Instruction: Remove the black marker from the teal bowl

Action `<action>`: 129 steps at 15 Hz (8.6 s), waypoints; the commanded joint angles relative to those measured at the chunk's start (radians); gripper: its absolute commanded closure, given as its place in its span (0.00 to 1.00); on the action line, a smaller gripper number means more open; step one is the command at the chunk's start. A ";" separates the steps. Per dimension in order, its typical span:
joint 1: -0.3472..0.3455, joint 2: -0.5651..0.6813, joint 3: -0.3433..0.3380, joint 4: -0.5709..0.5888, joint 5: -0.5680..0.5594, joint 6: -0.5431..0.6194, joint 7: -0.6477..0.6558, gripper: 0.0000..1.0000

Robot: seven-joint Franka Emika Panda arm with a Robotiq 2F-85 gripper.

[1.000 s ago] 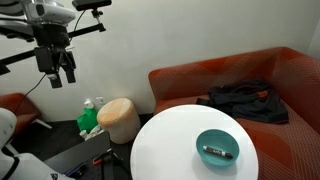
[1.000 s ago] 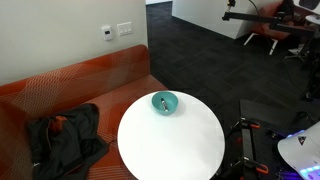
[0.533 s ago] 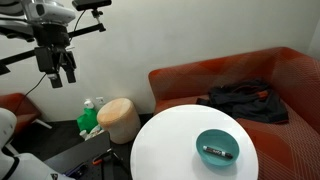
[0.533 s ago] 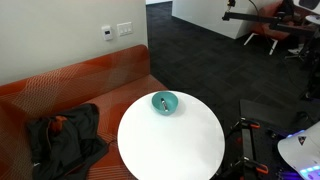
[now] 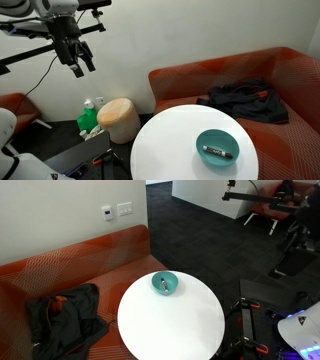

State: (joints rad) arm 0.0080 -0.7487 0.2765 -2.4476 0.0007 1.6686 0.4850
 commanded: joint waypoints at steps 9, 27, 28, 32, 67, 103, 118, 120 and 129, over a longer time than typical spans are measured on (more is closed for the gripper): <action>-0.150 0.245 -0.124 0.135 -0.005 0.386 0.166 0.00; -0.141 0.528 -0.230 0.108 -0.065 0.691 0.056 0.00; -0.141 0.528 -0.230 0.108 -0.065 0.691 0.056 0.00; -0.152 0.593 -0.281 0.166 -0.023 0.681 -0.022 0.00; -0.124 1.129 -0.384 0.330 0.201 0.970 -0.108 0.00; -0.125 1.562 -0.388 0.677 0.267 0.927 -0.090 0.22; -0.103 1.698 -0.407 0.856 0.260 0.840 -0.027 0.74; -0.099 1.700 -0.409 0.867 0.257 0.833 -0.023 0.90; -0.037 1.613 -0.451 0.793 0.240 0.812 0.030 0.95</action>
State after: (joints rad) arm -0.0683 0.9355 -0.1454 -1.5997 0.2574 2.5269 0.4614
